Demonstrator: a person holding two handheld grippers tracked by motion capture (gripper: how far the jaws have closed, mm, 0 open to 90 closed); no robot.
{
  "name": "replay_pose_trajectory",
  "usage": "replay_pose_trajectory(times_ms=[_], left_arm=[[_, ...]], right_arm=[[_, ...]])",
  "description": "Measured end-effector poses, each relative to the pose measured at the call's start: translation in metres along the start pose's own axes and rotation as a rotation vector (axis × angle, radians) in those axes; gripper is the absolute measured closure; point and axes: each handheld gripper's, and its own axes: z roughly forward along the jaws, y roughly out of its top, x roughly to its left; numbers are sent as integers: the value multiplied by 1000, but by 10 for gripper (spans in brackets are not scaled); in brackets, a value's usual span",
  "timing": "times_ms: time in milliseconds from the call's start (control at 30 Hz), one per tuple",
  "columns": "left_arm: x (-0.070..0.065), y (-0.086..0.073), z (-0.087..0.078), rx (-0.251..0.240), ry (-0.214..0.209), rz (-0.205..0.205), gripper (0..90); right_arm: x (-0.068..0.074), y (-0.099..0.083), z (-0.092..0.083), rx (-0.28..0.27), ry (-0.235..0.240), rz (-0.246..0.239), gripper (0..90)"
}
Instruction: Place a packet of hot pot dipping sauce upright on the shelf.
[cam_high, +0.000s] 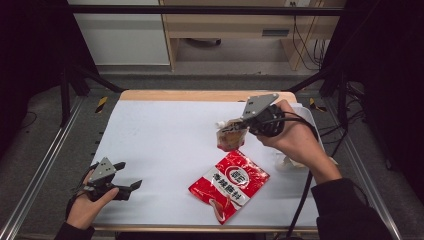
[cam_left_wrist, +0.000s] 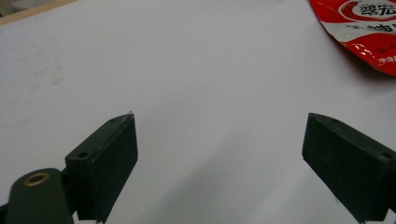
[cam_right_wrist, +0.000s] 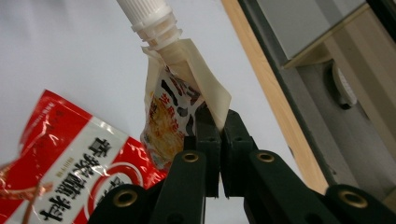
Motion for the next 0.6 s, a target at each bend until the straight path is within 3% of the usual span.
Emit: replay_pose_trajectory(times_ms=[267,367,600], left_arm=[[1,-3,2,33,26,10,101],[2,-4,0,25,40,1,100],[3,-5,1,32,43,0,100]], right_arm=[[-28,-20,-21,10,-79,26,882],[-40,-25,-31,21,-99,35,881],[-62,-59,-47,57,-149,83,881]])
